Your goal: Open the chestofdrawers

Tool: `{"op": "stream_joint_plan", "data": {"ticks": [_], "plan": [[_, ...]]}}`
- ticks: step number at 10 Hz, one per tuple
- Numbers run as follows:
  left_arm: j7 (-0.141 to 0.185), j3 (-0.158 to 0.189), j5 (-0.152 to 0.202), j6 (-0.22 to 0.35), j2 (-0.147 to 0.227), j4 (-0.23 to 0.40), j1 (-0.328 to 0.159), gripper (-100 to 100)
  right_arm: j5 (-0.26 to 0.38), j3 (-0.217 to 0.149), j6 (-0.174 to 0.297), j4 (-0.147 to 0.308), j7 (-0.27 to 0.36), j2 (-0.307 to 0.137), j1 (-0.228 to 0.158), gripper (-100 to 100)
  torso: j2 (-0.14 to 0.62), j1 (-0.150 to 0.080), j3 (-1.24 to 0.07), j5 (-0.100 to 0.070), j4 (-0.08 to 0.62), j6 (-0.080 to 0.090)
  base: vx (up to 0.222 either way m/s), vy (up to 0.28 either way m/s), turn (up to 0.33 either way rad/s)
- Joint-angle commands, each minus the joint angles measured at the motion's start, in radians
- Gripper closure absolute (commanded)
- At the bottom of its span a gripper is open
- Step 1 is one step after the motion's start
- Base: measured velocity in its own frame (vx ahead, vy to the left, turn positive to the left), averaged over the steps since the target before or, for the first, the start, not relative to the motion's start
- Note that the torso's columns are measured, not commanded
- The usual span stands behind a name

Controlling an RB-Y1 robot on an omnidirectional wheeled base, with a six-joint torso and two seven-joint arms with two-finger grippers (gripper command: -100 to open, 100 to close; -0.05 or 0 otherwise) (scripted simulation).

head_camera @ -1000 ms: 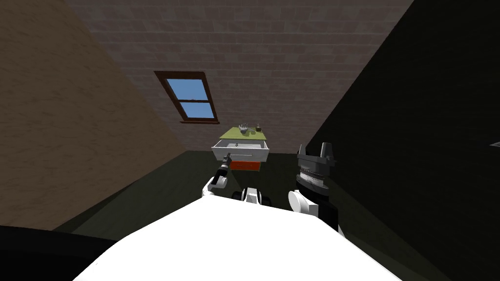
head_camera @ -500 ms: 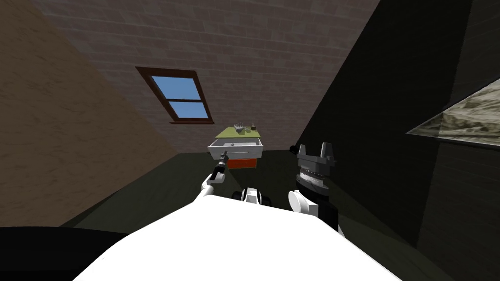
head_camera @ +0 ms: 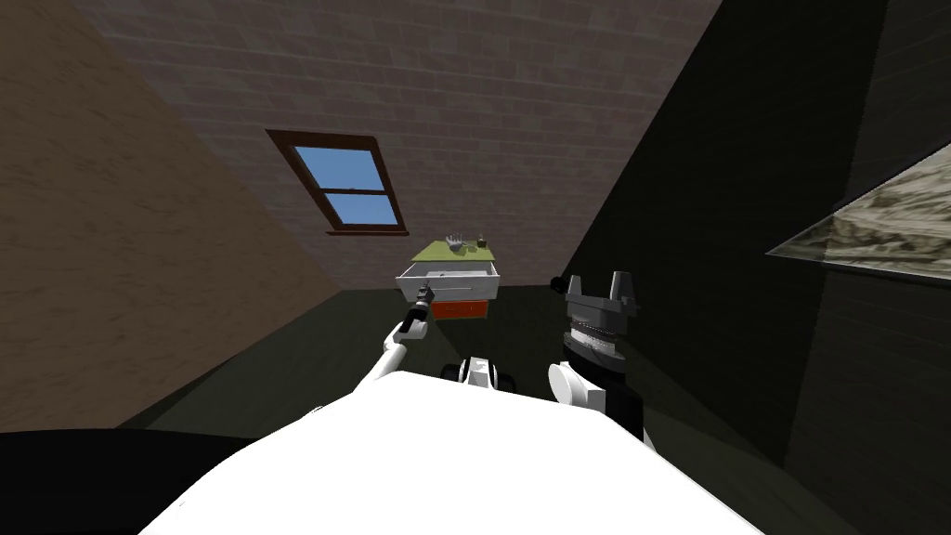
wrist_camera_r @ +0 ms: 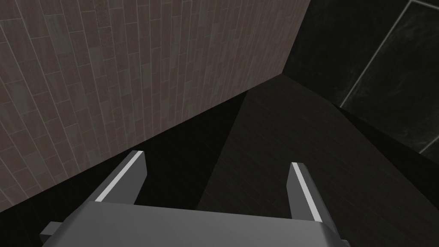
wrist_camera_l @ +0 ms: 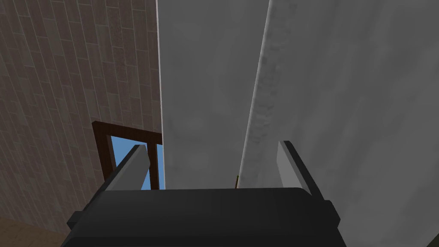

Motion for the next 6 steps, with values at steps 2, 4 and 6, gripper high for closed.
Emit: {"op": "stream_joint_plan", "data": {"ticks": [2,4,6], "plan": [[0.01,0.012,0.01,0.079,0.028,-0.045,-0.03,-100,0.0,0.0,0.0,0.0,0.0,0.0,0.0,0,0.002,0.0,0.001,0.0,0.0,0.0,-0.039,-0.029,0.011],[0.013,0.01,0.011,0.082,0.032,-0.034,-0.034,-100,0.0,0.0,0.0,0.0,0.0,0.0,0.0,0,0.004,-0.001,0.002,-0.002,0.004,-0.001,-0.029,-0.015,0.003],[0.013,0.01,0.011,0.087,0.032,-0.031,-0.034,0,0.0,0.0,0.0,0.0,0.0,0.0,0.0,0,0.002,-0.001,0.001,-0.001,0.002,-0.001,0.0,0.0,0.0]]}}
